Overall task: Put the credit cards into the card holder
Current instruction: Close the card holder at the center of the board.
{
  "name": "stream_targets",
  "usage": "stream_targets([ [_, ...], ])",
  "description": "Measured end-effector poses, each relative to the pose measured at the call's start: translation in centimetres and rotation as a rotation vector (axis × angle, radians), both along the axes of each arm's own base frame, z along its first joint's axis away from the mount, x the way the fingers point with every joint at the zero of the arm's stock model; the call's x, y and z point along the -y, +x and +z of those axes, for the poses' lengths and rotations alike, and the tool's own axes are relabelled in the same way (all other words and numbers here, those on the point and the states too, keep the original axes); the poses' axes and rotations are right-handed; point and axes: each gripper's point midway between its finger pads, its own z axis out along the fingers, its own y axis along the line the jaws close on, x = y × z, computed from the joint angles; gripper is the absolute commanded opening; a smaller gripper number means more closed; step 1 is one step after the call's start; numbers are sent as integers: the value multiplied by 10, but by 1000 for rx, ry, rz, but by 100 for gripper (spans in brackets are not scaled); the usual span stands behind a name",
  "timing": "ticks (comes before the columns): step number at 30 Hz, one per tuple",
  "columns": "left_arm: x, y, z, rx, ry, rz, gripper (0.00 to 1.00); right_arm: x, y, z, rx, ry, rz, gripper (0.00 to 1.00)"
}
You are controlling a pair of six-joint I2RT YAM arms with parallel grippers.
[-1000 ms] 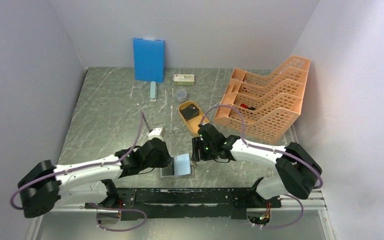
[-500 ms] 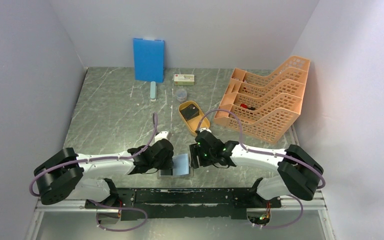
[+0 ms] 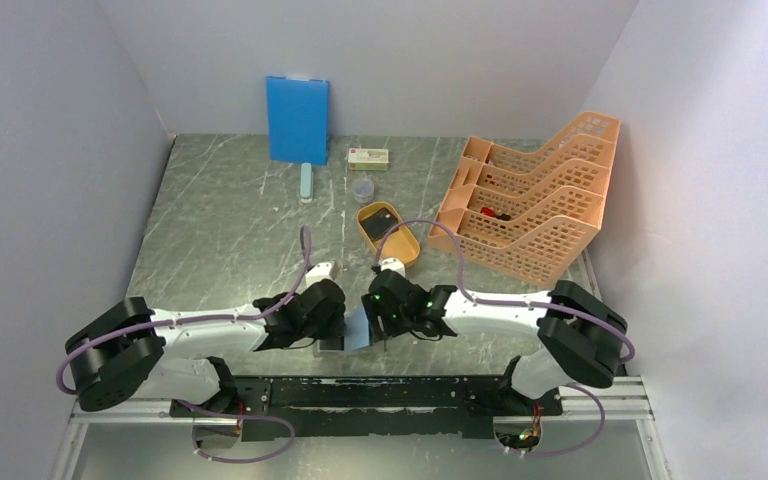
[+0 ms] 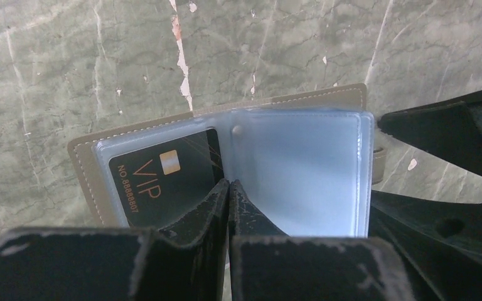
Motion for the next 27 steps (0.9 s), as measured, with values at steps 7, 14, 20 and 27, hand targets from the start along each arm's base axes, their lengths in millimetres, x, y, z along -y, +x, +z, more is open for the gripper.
stream_targets([
  [7,0,0,0,5,-23,15,8,-18,9,-3,77,-72,-3,67],
  [14,-1,0,0,9,-36,21,8,-5,17,2,148,-147,-87,54],
  [20,-1,0,0,11,-45,27,8,18,16,7,165,-182,-141,44],
  [27,-1,0,0,11,-44,27,9,33,8,0,140,-209,-154,26],
])
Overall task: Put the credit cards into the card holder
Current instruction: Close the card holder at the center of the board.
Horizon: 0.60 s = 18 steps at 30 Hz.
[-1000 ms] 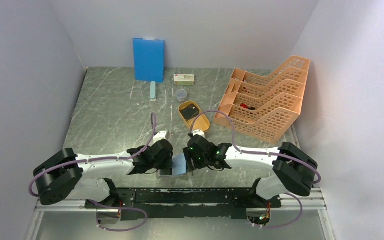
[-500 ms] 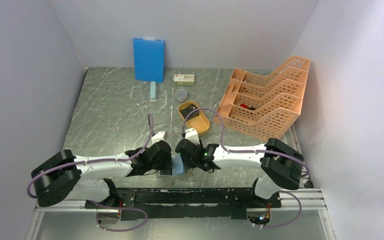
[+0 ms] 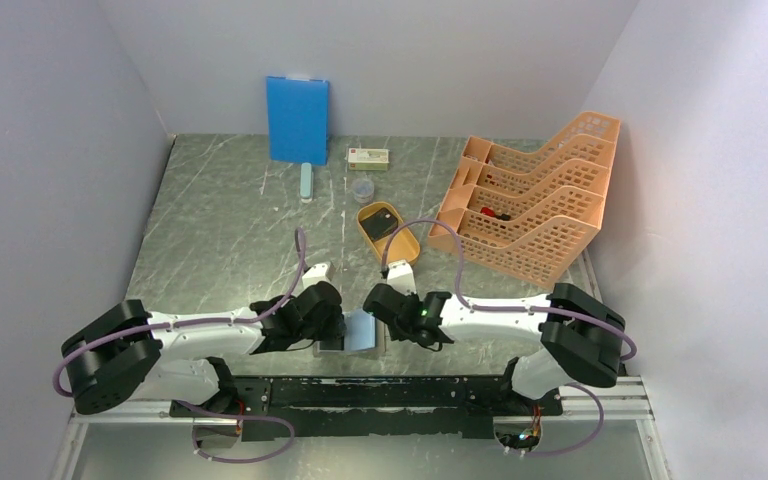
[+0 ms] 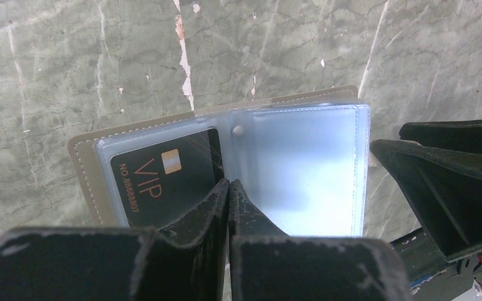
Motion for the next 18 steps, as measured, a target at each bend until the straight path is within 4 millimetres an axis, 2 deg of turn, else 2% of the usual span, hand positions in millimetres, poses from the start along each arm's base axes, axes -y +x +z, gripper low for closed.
stream_targets([
  [5,1,1,0,1,-2,-1,9,-5,-2,0,-11,30,-3,0],
  [9,-1,0,2,-3,16,-7,14,-8,-3,8,-6,84,-2,0],
  [13,-8,-4,13,-4,41,-22,19,-17,-2,29,11,172,9,0],
  [18,-8,2,54,59,-7,-8,18,-29,-4,44,3,239,45,0],
])
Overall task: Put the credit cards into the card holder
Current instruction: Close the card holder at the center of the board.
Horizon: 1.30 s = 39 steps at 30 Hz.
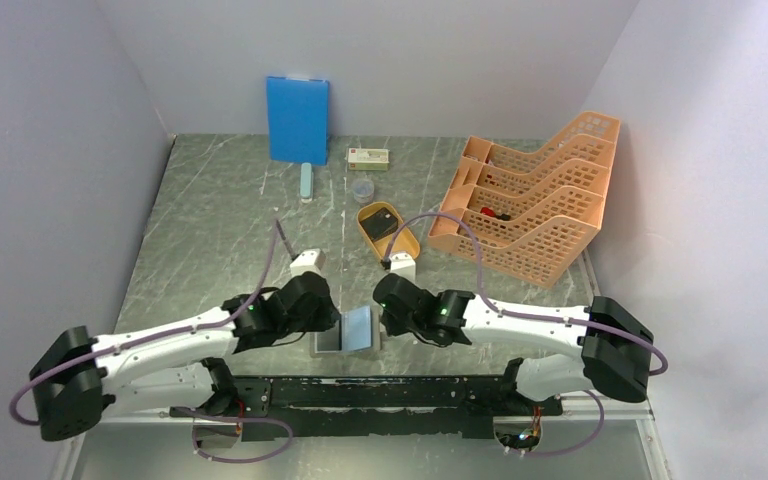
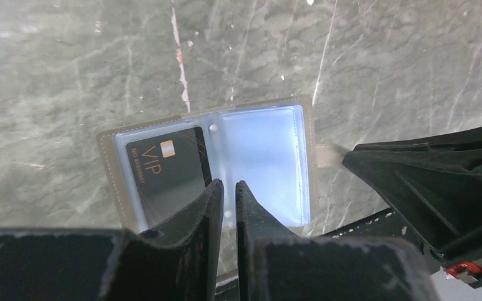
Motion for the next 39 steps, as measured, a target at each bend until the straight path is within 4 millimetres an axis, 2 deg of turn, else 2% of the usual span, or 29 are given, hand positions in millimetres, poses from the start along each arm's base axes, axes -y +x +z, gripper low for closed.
stream_targets([
  [3,-14,3,14,39,-15,53,17,-11,-2,8,-12,38,32,0],
  [5,-28,1,12,47,-8,99,17,-20,-4,15,-16,71,56,0],
  [7,-45,-3,-2,35,23,145,17,-30,-5,23,-20,107,80,0],
  [11,-84,-18,-43,-30,139,227,18,-48,-6,37,-25,170,121,0],
  [16,-104,-24,-59,-64,183,306,18,-66,-8,46,-37,230,162,0],
  [19,-105,-23,-59,-64,175,333,11,-78,-11,50,-47,271,192,0],
  [23,-102,-21,-60,-52,159,329,8,-100,-12,54,-64,322,233,0],
  [29,-75,-15,-61,-36,77,244,5,-127,-13,52,-96,386,276,0],
  [34,-58,-10,-59,-25,47,194,5,-138,-13,33,-138,385,270,0],
  [39,-59,-11,-56,-21,43,186,5,-145,-13,6,-193,362,261,0],
])
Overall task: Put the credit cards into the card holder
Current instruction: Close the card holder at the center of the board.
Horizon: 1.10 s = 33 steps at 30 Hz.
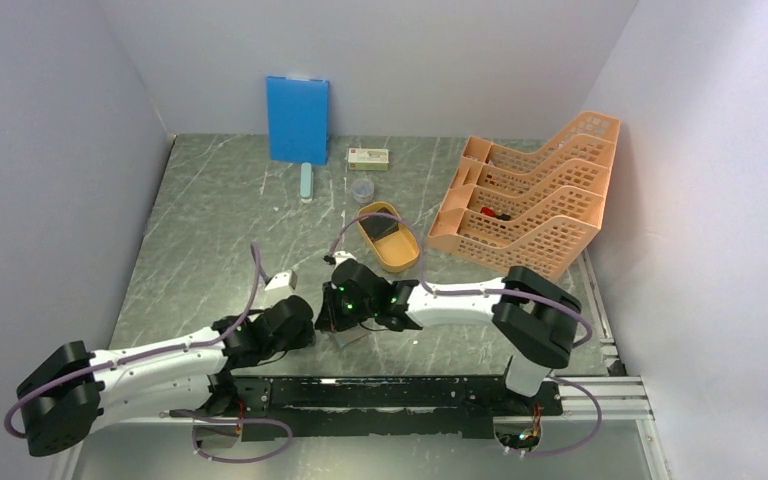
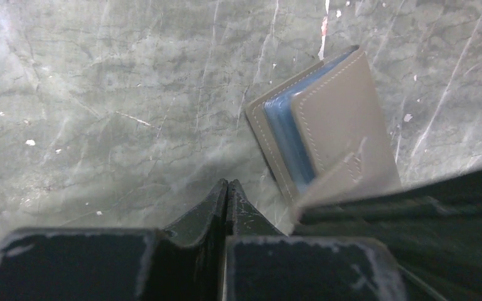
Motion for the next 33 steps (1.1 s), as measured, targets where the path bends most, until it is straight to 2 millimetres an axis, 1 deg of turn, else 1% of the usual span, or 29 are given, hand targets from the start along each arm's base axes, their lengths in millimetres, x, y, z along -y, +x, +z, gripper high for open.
stream_targets([
  [3,-3,0,7,13,-16,12,5,-6,4,-13,-18,-17,0,0],
  [6,-10,-1,13,23,-30,41,6,-13,9,-20,-27,-25,-1,0],
  [7,-13,-2,16,28,-37,55,6,-16,10,-22,-30,-26,0,3],
  [8,-16,-2,19,33,-42,65,7,-19,12,-23,-31,-26,2,14],
  [9,-18,-2,21,37,-48,74,8,-21,13,-24,-32,-27,3,28],
  [11,-23,-3,24,45,-54,91,10,-25,14,-24,-33,-25,11,51],
  [14,-31,-4,25,50,-44,111,10,-27,13,-20,-27,-15,21,71],
  [17,-37,-6,27,46,-26,121,10,-24,11,-11,-20,-12,36,94],
  [19,-39,-5,32,49,-20,128,11,-23,9,1,-14,-7,54,99],
  [22,-39,-4,39,57,-20,134,12,-22,6,28,9,12,83,100],
  [25,-40,-2,43,65,-24,138,12,-17,5,64,55,41,105,100],
  [27,-41,-3,43,66,-18,141,12,-9,4,89,93,63,110,99],
  [29,-43,-3,44,67,-12,145,12,1,6,109,134,73,98,95],
  [30,-44,-3,45,67,-10,147,12,9,8,119,160,75,85,91],
  [31,-46,-3,46,68,-6,149,12,17,11,128,188,79,63,83],
  [32,-46,-3,47,69,-4,152,12,27,15,134,215,81,38,71],
  [33,-47,-3,49,72,-4,156,13,34,18,137,233,81,19,58],
])
